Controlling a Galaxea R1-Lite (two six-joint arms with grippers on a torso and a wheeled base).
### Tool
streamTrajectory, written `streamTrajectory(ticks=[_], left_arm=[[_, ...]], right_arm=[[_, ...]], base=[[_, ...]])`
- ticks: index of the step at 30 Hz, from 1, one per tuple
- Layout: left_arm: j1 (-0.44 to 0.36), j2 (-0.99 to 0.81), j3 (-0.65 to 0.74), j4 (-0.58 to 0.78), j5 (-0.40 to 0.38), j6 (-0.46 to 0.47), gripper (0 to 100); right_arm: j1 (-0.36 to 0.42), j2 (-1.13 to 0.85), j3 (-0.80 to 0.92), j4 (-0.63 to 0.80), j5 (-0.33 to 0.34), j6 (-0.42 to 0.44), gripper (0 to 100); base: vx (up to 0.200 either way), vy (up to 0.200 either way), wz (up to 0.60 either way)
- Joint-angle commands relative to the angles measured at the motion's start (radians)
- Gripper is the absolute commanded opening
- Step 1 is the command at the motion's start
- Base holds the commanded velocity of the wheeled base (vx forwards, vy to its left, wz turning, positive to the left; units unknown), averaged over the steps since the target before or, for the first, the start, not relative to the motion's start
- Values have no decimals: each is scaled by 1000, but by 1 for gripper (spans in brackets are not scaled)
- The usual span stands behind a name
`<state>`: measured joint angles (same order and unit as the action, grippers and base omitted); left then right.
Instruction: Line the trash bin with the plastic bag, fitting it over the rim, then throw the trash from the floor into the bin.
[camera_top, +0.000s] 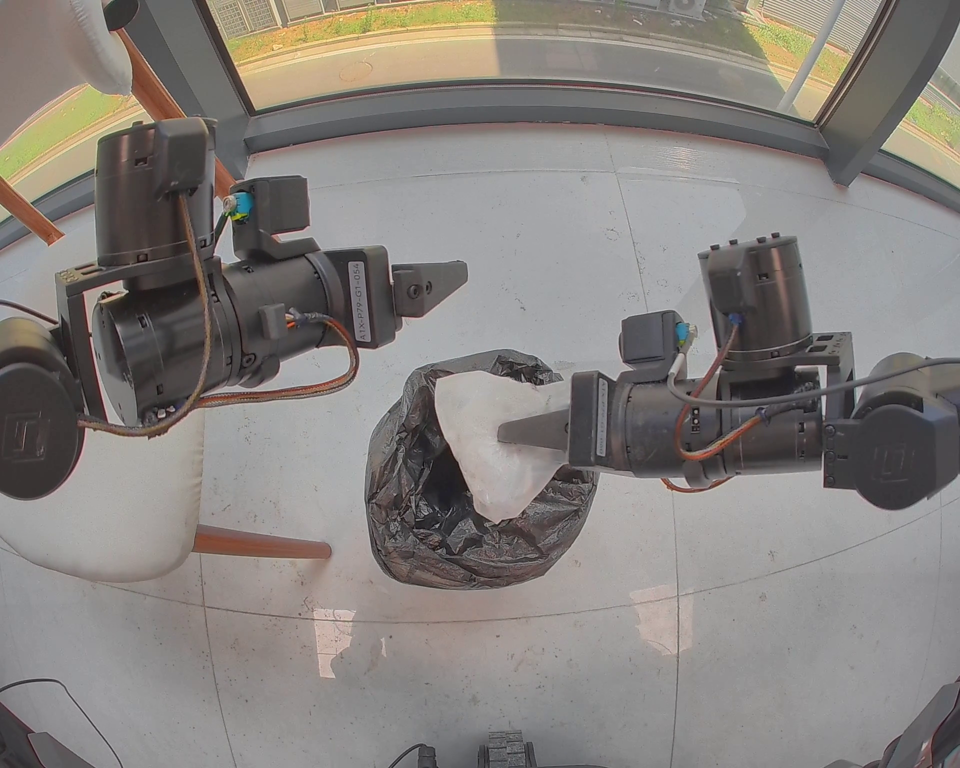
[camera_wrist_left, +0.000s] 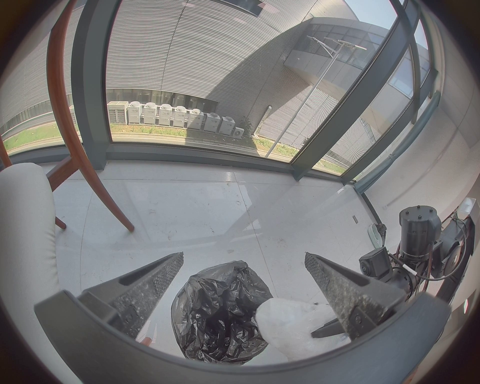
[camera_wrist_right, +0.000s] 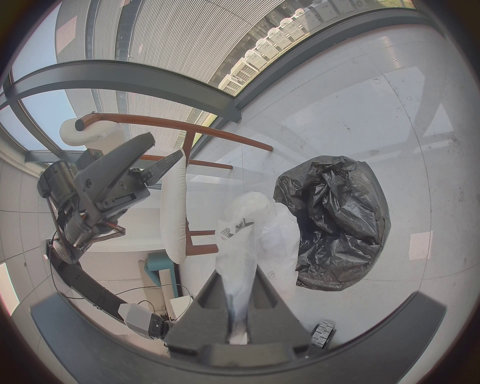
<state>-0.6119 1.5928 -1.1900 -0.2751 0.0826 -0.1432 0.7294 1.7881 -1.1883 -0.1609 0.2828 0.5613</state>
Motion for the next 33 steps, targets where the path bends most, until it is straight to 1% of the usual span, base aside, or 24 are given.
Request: streamTrajectory(ticks=[1,2,7,12,15,18,19,20,21,26,29,31,33], left_arm=[[1,1,0,-1,0,-1,100],[1,1,0,-1,-1,-1,100],[1,-2,1,-3,-3,-1,100],[1,-11,13,-3,-3,-1,100],[1,-30,15,-3,-1,-1,100],[4,-50,26,-3,2,-4,100],[6,-62,33,-1,2,-6,100],[12,-77,44,-1,2,-6,100],[31,-100,63,-1,2,-6,100],[63,-174,125,-1,2,-6,100],[127,-226,159,-1,0,-6,100],[179,-280,193,-1,0,-4,100],[270,-338,239,1,0,-3,100]], right_arm=[[2,48,-16,0,-1,-1,0],[2,48,-13,0,-1,-1,100],[-2,48,-2,1,-2,-1,100],[-39,2,22,-2,-4,19,100],[-90,-58,65,-2,-45,23,100],[-182,-145,131,1,-109,23,100],[-223,-185,162,1,-125,23,100],[-261,-220,190,1,-131,22,100],[-320,-276,234,1,-134,20,100],[-502,-452,378,1,-137,14,100],[-597,-567,452,3,-137,12,100],[-674,-667,504,12,-137,14,100],[-763,-766,555,15,-140,8,100]], base=[[0,0,0],[0,0,0],[0,0,0],[0,0,0],[0,0,0],[0,0,0],[0,0,0],[0,0,0],[0,0,0],[0,0,0],[0,0,0],[0,0,0],[0,0,0]])
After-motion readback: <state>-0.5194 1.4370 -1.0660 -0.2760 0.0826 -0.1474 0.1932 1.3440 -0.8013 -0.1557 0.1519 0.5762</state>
